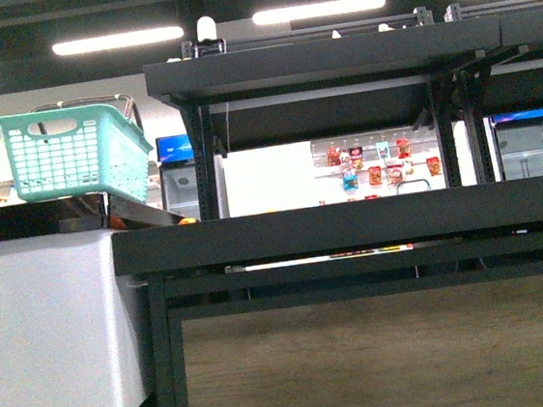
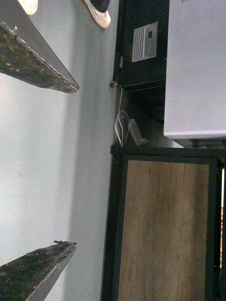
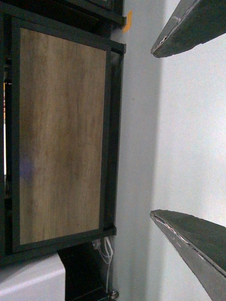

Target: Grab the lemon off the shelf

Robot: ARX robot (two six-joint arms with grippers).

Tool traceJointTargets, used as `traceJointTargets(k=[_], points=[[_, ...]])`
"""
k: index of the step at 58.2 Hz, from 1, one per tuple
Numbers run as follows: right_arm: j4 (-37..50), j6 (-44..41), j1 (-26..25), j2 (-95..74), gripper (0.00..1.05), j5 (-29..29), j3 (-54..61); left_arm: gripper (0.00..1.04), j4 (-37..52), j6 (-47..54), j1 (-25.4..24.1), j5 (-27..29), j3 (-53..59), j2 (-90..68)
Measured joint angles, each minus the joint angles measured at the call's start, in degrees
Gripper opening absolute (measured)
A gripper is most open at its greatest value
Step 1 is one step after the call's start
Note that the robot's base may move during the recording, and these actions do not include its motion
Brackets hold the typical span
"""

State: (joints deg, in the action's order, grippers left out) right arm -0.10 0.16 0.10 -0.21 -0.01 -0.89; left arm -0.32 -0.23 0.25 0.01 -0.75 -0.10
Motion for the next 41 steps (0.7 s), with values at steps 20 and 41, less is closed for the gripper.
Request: traceJointTargets(k=[20, 41], points=[[0.0, 0.0, 0.0, 0.0, 0.97, 0.0, 0.0, 0.97, 0.0, 0.0, 0.0, 0.0, 0.0, 0.0], [0.0, 0.0, 0.0, 0.0, 0.97, 0.0, 0.0, 0.97, 0.0, 0.0, 0.0, 0.0, 0.0, 0.0]])
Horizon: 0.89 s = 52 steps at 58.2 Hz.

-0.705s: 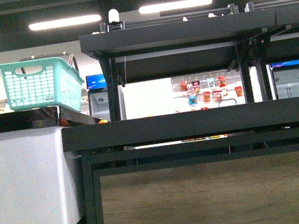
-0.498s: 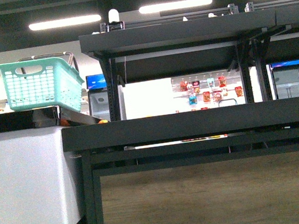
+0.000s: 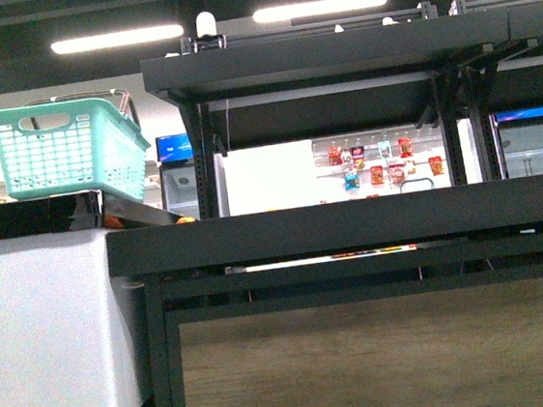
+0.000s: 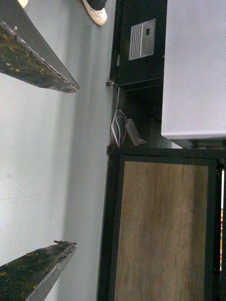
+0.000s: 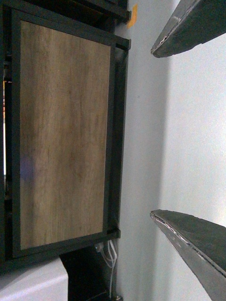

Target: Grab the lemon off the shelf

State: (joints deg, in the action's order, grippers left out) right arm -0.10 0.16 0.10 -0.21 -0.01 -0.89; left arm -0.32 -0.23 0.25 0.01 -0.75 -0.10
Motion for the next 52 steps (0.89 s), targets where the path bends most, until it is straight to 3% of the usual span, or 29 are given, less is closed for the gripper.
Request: traceJointTargets(k=[52], points=[[0.0, 0.0, 0.0, 0.0, 0.97, 0.0, 0.0, 0.97, 0.0, 0.0, 0.0, 0.0, 0.0, 0.0]])
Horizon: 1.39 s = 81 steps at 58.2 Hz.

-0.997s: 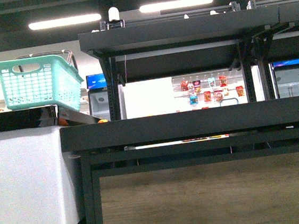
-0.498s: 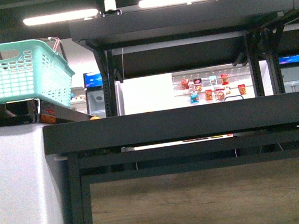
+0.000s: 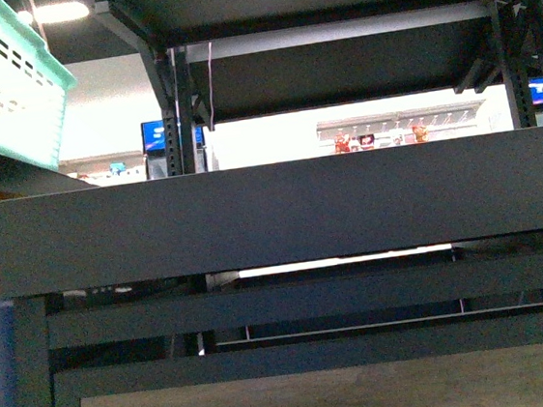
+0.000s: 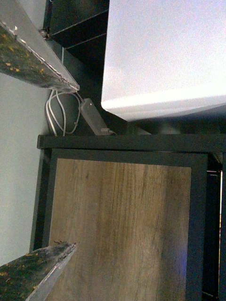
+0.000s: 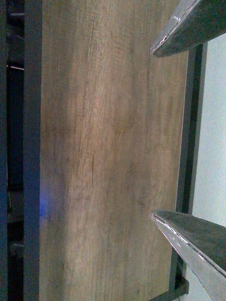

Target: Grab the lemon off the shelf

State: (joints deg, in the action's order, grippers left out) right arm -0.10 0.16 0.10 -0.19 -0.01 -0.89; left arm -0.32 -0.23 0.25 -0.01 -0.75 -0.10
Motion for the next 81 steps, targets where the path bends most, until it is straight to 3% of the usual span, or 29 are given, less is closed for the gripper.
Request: traceJointTargets(k=[81], points=[[0.0, 0.0, 0.0, 0.0, 0.97, 0.0, 0.0, 0.97, 0.0, 0.0, 0.0, 0.0, 0.0, 0.0]])
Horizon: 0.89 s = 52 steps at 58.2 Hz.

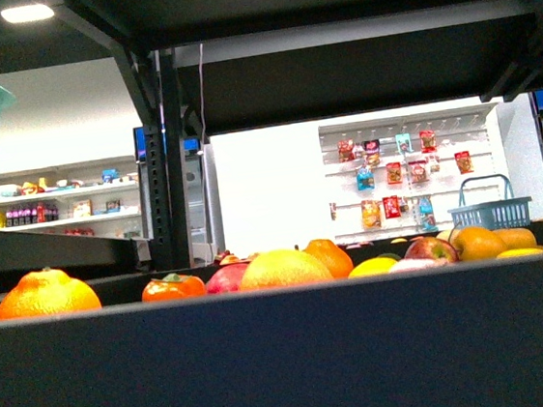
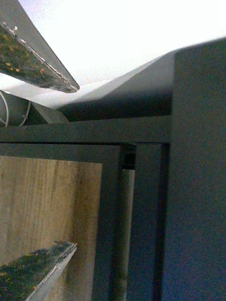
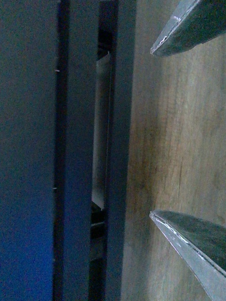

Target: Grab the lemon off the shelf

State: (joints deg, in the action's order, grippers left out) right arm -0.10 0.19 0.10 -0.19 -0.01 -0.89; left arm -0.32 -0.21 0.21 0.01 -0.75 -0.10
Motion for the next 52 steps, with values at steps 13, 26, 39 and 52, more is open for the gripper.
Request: traceJointTargets(k=[13, 26, 39, 52], points=[[0.0, 0.0, 0.0, 0.0, 0.97, 0.0, 0.0, 0.97, 0.0, 0.0, 0.0, 0.0, 0.0, 0.0], [0.0, 0.0, 0.0, 0.0, 0.97, 0.0, 0.0, 0.97, 0.0, 0.0, 0.0, 0.0, 0.0, 0.0], [0.0, 0.0, 0.0, 0.0, 0.97, 0.0, 0.0, 0.97, 0.0, 0.0, 0.0, 0.0, 0.0, 0.0], [0.0, 0.0, 0.0, 0.0, 0.97, 0.0, 0.0, 0.97, 0.0, 0.0, 0.0, 0.0, 0.0, 0.0]])
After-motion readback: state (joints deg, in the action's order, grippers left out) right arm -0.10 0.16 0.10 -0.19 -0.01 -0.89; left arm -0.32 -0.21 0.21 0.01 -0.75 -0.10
